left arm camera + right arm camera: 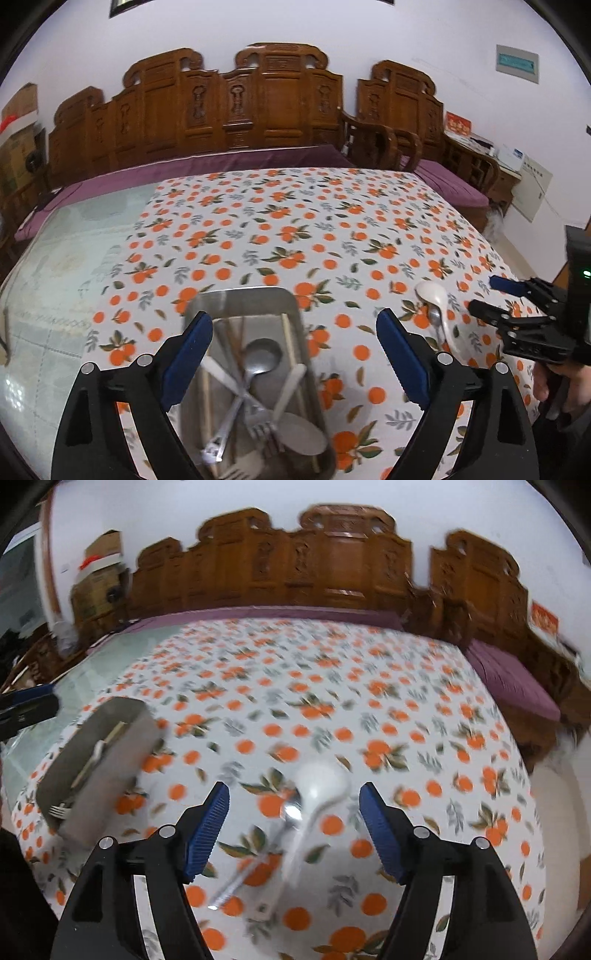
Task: Organize utensils
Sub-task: 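Grasp a white plastic ladle spoon with the right tool while the left tool grasps a metal spoon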
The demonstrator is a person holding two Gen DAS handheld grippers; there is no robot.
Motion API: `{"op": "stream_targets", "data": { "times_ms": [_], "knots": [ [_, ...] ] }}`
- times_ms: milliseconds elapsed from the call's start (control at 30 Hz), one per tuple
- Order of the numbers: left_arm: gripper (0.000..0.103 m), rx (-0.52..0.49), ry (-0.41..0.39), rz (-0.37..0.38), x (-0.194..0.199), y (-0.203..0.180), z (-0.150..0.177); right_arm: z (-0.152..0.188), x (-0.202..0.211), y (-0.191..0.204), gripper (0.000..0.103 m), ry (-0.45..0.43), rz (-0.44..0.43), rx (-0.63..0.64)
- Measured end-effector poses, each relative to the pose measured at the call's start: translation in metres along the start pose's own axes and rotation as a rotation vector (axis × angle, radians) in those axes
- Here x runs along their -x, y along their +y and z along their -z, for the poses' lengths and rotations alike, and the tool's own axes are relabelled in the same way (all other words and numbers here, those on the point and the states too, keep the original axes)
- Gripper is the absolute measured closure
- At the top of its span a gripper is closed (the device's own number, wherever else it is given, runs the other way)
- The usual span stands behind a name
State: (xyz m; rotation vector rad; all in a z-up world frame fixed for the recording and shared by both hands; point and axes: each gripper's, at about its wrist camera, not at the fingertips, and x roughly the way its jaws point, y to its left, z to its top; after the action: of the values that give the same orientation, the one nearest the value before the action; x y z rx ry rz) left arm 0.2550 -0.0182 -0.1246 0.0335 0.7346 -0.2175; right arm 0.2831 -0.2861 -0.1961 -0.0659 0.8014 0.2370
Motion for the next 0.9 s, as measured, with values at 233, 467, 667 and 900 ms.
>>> {"op": "stream_targets", "data": {
  "times_ms": [233,467,667,900],
  "knots": [
    [0.016,-0.05,0.016,0.021,-0.009,-0.025,0.007,0.02,-0.036,-0.014,0.042,0.113,0.02,0.001],
    [0.016,-0.061,0.02,0.033,-0.011,-0.036,0.011,0.021,-0.057,-0.01,0.06,0.159,0.019,0.014],
    [0.016,-0.08,0.026,0.039,-0.013,-0.043,0.015,0.02,-0.067,-0.014,0.063,0.187,0.102,0.018],
    [0.016,-0.1,0.035,0.049,-0.015,-0.05,0.019,0.017,-0.074,-0.025,0.063,0.185,0.089,-0.01]
  ]
}}
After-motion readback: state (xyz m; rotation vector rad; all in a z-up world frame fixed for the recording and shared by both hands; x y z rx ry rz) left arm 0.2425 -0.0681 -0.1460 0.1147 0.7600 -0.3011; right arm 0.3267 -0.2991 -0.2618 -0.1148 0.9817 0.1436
